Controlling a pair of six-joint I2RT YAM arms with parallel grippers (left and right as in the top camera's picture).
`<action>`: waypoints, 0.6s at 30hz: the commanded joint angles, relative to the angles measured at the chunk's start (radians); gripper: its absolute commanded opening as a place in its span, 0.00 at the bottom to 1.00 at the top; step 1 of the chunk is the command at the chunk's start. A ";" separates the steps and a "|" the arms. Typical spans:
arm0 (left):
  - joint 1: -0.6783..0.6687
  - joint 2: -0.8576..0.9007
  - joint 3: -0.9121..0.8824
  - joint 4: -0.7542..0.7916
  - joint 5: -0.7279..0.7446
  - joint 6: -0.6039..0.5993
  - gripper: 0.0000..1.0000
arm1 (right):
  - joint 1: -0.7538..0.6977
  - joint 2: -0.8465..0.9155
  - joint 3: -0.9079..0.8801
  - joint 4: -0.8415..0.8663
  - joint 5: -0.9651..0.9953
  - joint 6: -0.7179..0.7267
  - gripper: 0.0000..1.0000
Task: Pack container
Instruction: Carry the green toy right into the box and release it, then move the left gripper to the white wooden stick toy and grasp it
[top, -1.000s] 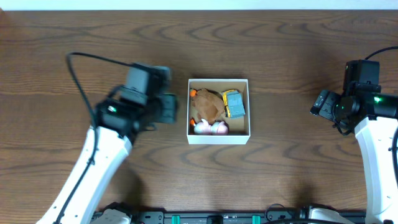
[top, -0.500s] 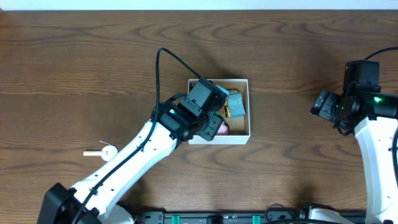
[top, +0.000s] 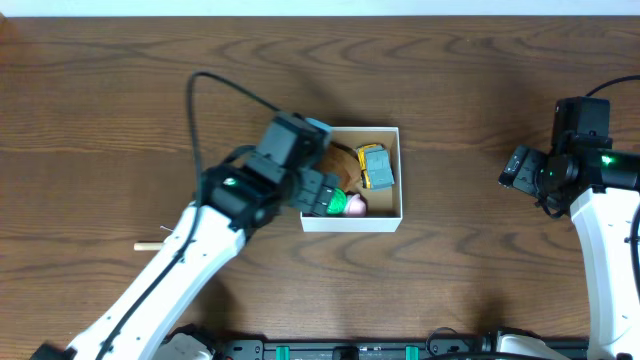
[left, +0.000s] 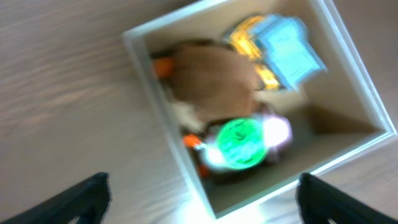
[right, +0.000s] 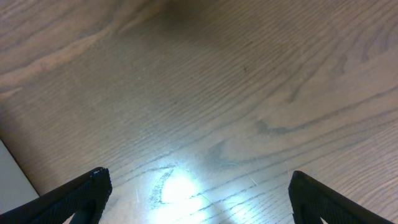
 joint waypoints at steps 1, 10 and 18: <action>0.093 -0.071 0.004 -0.063 -0.198 -0.217 0.98 | -0.009 0.004 -0.006 -0.003 0.007 -0.024 0.94; 0.501 -0.164 -0.014 -0.280 -0.220 -0.654 0.98 | -0.009 0.004 -0.006 -0.002 0.006 -0.024 0.94; 0.751 -0.154 -0.160 -0.233 -0.198 -0.862 0.98 | -0.009 0.004 -0.006 -0.006 0.006 -0.024 0.94</action>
